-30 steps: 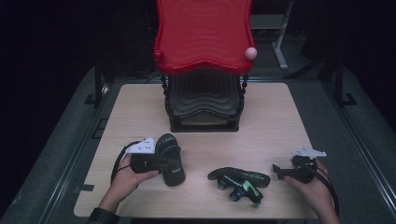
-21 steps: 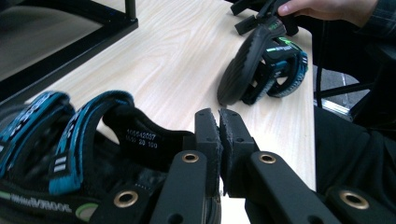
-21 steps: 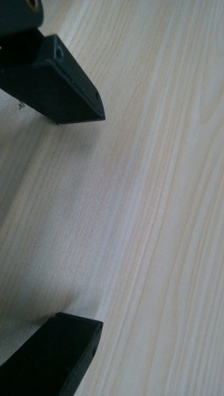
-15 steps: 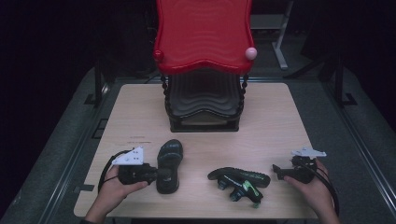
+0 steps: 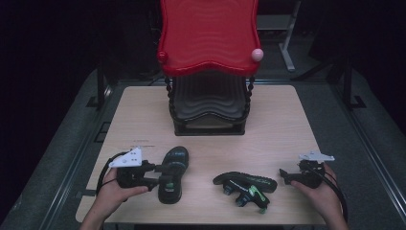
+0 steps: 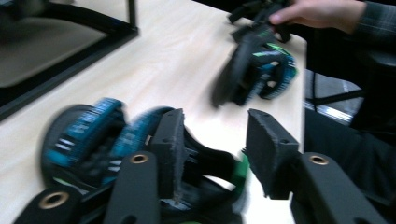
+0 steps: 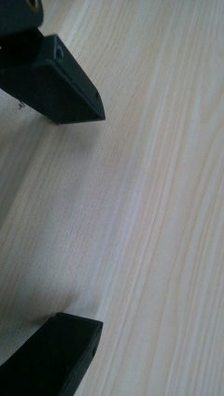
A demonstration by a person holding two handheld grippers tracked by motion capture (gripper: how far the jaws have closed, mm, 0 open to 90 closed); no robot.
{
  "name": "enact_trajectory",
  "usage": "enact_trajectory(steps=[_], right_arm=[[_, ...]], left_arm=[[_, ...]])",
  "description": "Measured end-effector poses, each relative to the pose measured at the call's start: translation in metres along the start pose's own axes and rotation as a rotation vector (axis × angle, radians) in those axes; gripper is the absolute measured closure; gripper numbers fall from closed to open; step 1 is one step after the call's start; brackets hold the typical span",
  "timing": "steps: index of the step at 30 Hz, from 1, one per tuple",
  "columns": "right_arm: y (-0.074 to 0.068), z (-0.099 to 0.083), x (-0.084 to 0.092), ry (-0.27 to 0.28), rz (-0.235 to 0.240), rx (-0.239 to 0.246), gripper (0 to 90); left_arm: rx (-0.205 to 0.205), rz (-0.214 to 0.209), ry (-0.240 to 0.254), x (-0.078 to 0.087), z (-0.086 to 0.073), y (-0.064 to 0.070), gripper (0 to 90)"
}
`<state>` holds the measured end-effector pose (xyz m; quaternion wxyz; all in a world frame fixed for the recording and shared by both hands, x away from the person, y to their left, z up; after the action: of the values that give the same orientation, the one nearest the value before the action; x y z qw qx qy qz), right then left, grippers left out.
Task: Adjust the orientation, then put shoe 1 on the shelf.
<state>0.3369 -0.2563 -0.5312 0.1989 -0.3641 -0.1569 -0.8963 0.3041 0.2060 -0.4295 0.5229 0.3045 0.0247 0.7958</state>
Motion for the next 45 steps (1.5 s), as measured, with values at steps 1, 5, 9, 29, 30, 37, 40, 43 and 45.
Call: enact_trajectory(steps=[1, 5, 9, 29, 30, 37, 40, 43, 45], right_arm=[[0.000, 0.000, 0.000, 0.000, 0.000, 0.000, 1.4], [0.000, 0.000, 0.000, 0.000, 0.000, -0.001, 1.4], [0.000, 0.000, 0.000, 0.000, 0.000, -0.001, 1.4], [0.000, 0.000, 0.000, 0.000, 0.000, -0.001, 1.4], [0.000, 0.000, 0.000, 0.000, 0.000, 0.000, 1.4], [0.000, 0.000, 0.000, 0.000, 0.000, 0.000, 1.4], [0.000, 0.000, 0.000, 0.000, 0.000, -0.001, 1.4], [0.000, 0.000, 0.000, 0.000, 0.000, -0.001, 1.4], [0.000, 0.000, 0.000, 0.000, 0.000, -0.001, 1.4]], left_arm=[[0.003, 0.006, 0.000, -0.001, 0.001, -0.003, 51.3], [0.025, 0.037, -0.002, -0.006, 0.003, -0.019, 43.7], [0.035, 0.032, -0.015, -0.013, 0.001, -0.030, 42.1], [0.047, -0.009, -0.048, -0.036, -0.016, -0.043, 59.9], [0.050, -0.008, -0.045, -0.036, -0.016, -0.043, 61.0], [0.065, -0.029, -0.024, -0.035, -0.017, -0.045, 66.9], [0.055, -0.027, -0.014, -0.033, -0.015, -0.044, 67.5], [0.049, -0.024, -0.012, -0.032, -0.015, -0.044, 67.7], [0.050, -0.026, -0.012, -0.032, -0.014, -0.043, 67.9]])
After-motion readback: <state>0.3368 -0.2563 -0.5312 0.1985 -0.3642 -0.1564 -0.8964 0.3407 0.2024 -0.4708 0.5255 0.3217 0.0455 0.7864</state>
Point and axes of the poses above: each handheld gripper's, and its own axes: x roughly backward along the jaws, z roughly out of its top, y roughly to its right, the point moved 7 cm from there along -x, roughly forward along the jaws, and after that the axes turned 13 degrees about x, right-handed, at the moved point
